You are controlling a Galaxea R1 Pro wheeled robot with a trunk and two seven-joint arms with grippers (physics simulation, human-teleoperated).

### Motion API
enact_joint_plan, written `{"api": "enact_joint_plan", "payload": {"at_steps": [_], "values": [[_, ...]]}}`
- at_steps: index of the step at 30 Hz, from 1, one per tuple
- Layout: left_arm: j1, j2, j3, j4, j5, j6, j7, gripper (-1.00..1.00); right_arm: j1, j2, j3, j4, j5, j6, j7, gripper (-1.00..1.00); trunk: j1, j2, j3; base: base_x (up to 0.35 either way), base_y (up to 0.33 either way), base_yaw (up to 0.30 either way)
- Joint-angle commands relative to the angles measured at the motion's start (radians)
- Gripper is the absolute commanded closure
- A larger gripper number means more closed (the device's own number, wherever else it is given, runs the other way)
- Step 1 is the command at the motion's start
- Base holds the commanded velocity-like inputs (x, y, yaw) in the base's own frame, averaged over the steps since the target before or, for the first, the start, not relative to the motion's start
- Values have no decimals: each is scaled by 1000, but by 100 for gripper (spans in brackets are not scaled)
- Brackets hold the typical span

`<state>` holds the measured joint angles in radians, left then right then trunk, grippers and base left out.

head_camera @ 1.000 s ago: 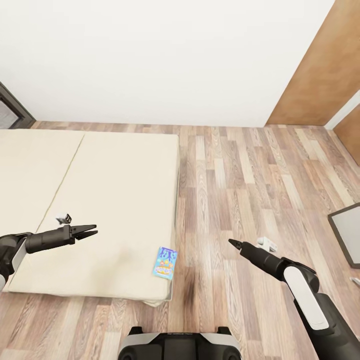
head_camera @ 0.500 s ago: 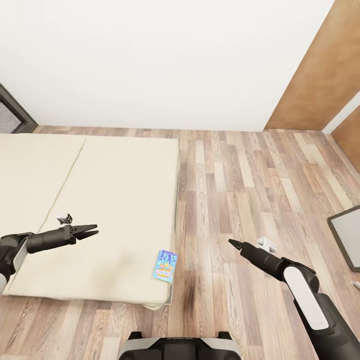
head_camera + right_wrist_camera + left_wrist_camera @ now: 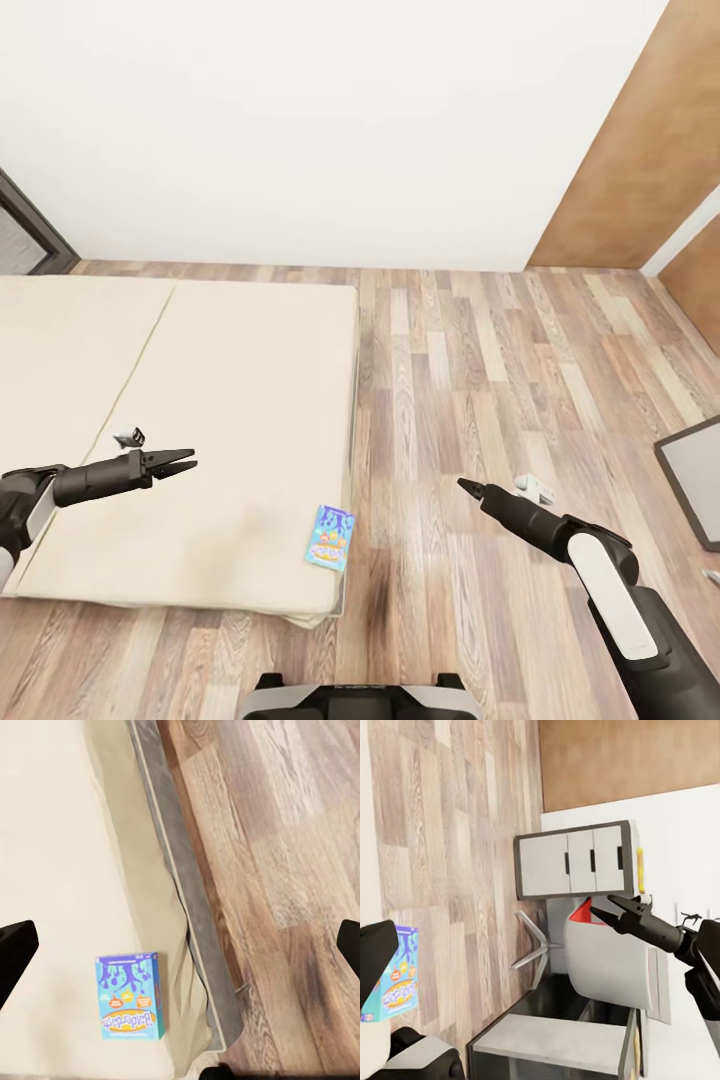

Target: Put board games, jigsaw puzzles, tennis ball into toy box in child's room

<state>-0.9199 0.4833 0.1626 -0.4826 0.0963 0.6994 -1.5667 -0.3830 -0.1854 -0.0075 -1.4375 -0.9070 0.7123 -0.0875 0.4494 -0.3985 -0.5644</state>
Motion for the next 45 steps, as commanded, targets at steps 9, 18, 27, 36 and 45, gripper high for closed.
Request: {"api": "enact_joint_plan", "payload": {"at_steps": [9, 18, 27, 36, 45], "values": [[-1, 1, 0, 1, -1, 8, -4, -100, -1, 1, 0, -1, -10, 4, -12, -100, 1, -2, 14, 0, 0, 0], [-1, 1, 1, 0, -1, 8, -4, -100, -1, 2, 0, 0, -10, 4, -14, -100, 1, -2, 29, 0, 0, 0], [-1, 2, 1, 1, 0, 8, -4, -100, -1, 3, 0, 2, -11, -17, -14, -100, 1, -2, 44, 0, 0, 0], [-1, 5, 1, 0, -1, 8, -4, -100, -1, 2, 0, 2, -12, -41, -12, -100, 1, -2, 59, 0, 0, 0], [-1, 6, 1, 0, -1, 8, -4, -100, -1, 1, 0, 4, -12, -44, -14, -100, 1, -2, 74, 0, 0, 0]]}}
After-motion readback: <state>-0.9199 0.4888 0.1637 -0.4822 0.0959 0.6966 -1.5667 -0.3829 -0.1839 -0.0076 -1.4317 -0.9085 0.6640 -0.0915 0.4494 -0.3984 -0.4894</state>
